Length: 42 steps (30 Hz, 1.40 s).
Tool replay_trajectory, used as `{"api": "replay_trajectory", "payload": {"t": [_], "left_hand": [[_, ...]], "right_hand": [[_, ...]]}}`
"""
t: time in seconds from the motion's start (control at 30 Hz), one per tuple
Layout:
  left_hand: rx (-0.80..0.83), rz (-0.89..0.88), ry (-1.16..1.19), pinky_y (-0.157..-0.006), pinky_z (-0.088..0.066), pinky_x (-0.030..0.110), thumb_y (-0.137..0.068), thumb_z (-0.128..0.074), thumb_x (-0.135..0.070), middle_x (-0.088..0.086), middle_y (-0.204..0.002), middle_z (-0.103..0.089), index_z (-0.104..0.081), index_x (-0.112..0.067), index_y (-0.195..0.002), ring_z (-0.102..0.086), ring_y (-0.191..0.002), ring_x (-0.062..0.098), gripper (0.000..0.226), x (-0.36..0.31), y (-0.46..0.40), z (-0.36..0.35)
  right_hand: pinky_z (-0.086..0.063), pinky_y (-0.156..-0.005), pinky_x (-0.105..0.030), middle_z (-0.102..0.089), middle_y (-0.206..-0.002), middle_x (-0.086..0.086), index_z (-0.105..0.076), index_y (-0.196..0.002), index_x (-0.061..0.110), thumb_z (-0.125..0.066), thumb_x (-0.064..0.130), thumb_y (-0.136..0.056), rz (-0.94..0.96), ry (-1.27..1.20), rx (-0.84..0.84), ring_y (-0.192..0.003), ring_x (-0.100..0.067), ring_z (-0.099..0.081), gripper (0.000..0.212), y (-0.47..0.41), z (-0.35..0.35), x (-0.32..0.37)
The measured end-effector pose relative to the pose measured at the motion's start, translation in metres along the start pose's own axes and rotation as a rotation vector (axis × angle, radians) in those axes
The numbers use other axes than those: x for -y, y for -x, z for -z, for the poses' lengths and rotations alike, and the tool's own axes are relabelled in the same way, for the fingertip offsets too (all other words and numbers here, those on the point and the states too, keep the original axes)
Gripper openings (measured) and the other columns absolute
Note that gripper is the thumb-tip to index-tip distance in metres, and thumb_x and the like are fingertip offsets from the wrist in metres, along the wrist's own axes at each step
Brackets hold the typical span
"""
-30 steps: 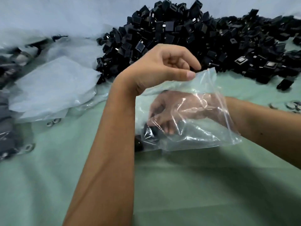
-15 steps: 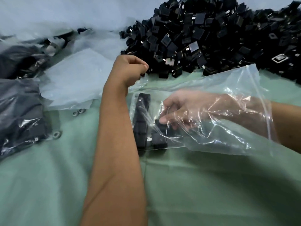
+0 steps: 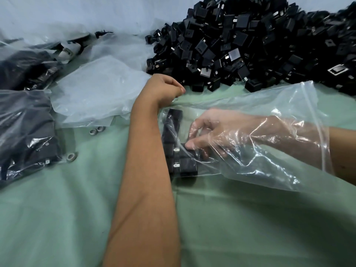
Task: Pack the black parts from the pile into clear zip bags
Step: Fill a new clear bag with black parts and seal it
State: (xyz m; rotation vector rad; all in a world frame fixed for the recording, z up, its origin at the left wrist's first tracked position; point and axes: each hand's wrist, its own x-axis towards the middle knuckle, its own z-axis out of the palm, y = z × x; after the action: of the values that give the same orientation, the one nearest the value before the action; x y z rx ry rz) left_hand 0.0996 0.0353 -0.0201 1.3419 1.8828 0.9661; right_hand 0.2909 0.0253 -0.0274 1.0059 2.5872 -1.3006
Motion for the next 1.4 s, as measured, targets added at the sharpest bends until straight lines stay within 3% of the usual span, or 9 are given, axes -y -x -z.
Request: {"api": "replay_trajectory", "payload": {"t": [0.13, 0.3, 0.43, 0.57, 0.7, 0.87, 1.0, 1.27, 1.4], "left_hand": [[0.141, -0.025, -0.090, -0.084, -0.057, 0.025, -0.092, -0.073, -0.016, -0.003, -0.089, -0.078, -0.081, -0.020, -0.082, -0.070, -0.093, 0.011, 0.013, 0.002, -0.001, -0.003], [0.165, -0.008, -0.166, -0.066, -0.045, 0.024, -0.087, -0.081, -0.020, -0.006, -0.071, -0.070, -0.078, -0.021, -0.076, -0.060, -0.072, 0.006, 0.012, 0.004, -0.001, -0.005], [0.162, 0.002, -0.200, -0.065, -0.044, 0.023, -0.087, -0.081, -0.018, -0.008, -0.065, -0.068, -0.079, -0.020, -0.073, -0.059, -0.070, 0.005, 0.015, 0.006, -0.003, -0.004], [0.166, 0.027, -0.220, -0.073, -0.046, 0.028, -0.086, -0.081, -0.015, -0.006, -0.072, -0.073, -0.079, -0.021, -0.070, -0.064, -0.081, 0.010, 0.018, 0.006, -0.004, -0.006], [0.165, 0.041, -0.232, -0.087, -0.047, 0.032, -0.085, -0.081, -0.011, -0.004, -0.082, -0.075, -0.079, -0.024, -0.071, -0.064, -0.088, 0.010, 0.019, 0.005, -0.003, -0.004], [0.121, 0.058, -0.273, -0.084, -0.044, 0.031, -0.086, -0.079, -0.008, -0.003, -0.086, -0.071, -0.077, -0.022, -0.075, -0.060, -0.085, 0.009, 0.018, 0.002, -0.003, -0.007], [0.114, 0.063, -0.271, -0.076, -0.045, 0.031, -0.089, -0.077, -0.007, 0.000, -0.083, -0.069, -0.076, -0.022, -0.075, -0.059, -0.083, 0.012, 0.020, 0.001, -0.002, -0.006], [-0.024, 0.004, -0.172, -0.075, -0.051, 0.028, -0.091, -0.071, -0.010, -0.003, -0.079, -0.068, -0.070, -0.022, -0.071, -0.064, -0.081, 0.015, 0.024, 0.004, -0.005, -0.004], [-0.051, -0.029, -0.140, -0.080, -0.052, 0.030, -0.091, -0.070, -0.010, -0.004, -0.080, -0.069, -0.071, -0.023, -0.072, -0.065, -0.084, 0.015, 0.023, 0.000, -0.007, -0.009]], "right_hand": [[-0.061, -0.087, -0.047, -0.079, -0.087, 0.008, -0.075, -0.095, 0.030, -0.072, 0.066, -0.075, 0.036, -0.042, -0.023, -0.079, -0.020, -0.076, 0.041, 0.001, -0.004, -0.001], [-0.055, -0.064, -0.018, -0.073, -0.076, 0.026, -0.071, -0.098, 0.029, -0.069, 0.054, -0.083, 0.078, -0.067, 0.017, -0.066, 0.005, -0.070, 0.029, 0.002, 0.005, -0.017], [-0.064, -0.074, -0.041, -0.079, -0.098, -0.008, -0.078, -0.111, 0.019, -0.076, 0.038, -0.087, 0.079, -0.334, -0.036, -0.084, -0.027, -0.077, 0.031, 0.028, 0.012, -0.066], [-0.061, -0.089, -0.041, -0.066, -0.126, -0.027, -0.058, -0.137, 0.001, -0.068, 0.018, -0.099, 0.166, -0.461, 0.235, -0.110, -0.040, -0.069, 0.042, 0.079, 0.039, -0.108], [-0.062, -0.084, -0.033, -0.075, -0.115, -0.019, -0.075, -0.115, 0.011, -0.076, 0.035, -0.092, -0.038, -0.450, -0.013, -0.105, -0.036, -0.074, 0.033, 0.126, 0.063, -0.128], [-0.057, -0.050, -0.026, -0.077, -0.076, -0.012, -0.074, -0.092, 0.005, -0.066, 0.011, -0.099, -0.367, -0.198, -0.617, -0.057, -0.017, -0.072, 0.013, 0.127, 0.084, -0.119], [-0.050, -0.046, -0.022, -0.076, -0.070, -0.002, -0.074, -0.084, 0.018, -0.069, 0.015, -0.095, -0.198, -0.013, -0.972, -0.055, -0.012, -0.071, 0.013, 0.086, 0.094, -0.084], [-0.049, -0.101, -0.040, -0.062, -0.133, -0.005, -0.058, -0.138, 0.017, -0.067, 0.014, -0.096, -0.057, 0.715, -0.526, -0.119, -0.028, -0.058, 0.042, -0.027, 0.089, -0.039], [-0.050, -0.090, -0.042, -0.047, -0.137, -0.008, -0.053, -0.139, 0.011, -0.072, 0.014, -0.094, -0.084, 0.877, -0.483, -0.116, -0.033, -0.057, 0.049, -0.047, 0.084, -0.044]]}}
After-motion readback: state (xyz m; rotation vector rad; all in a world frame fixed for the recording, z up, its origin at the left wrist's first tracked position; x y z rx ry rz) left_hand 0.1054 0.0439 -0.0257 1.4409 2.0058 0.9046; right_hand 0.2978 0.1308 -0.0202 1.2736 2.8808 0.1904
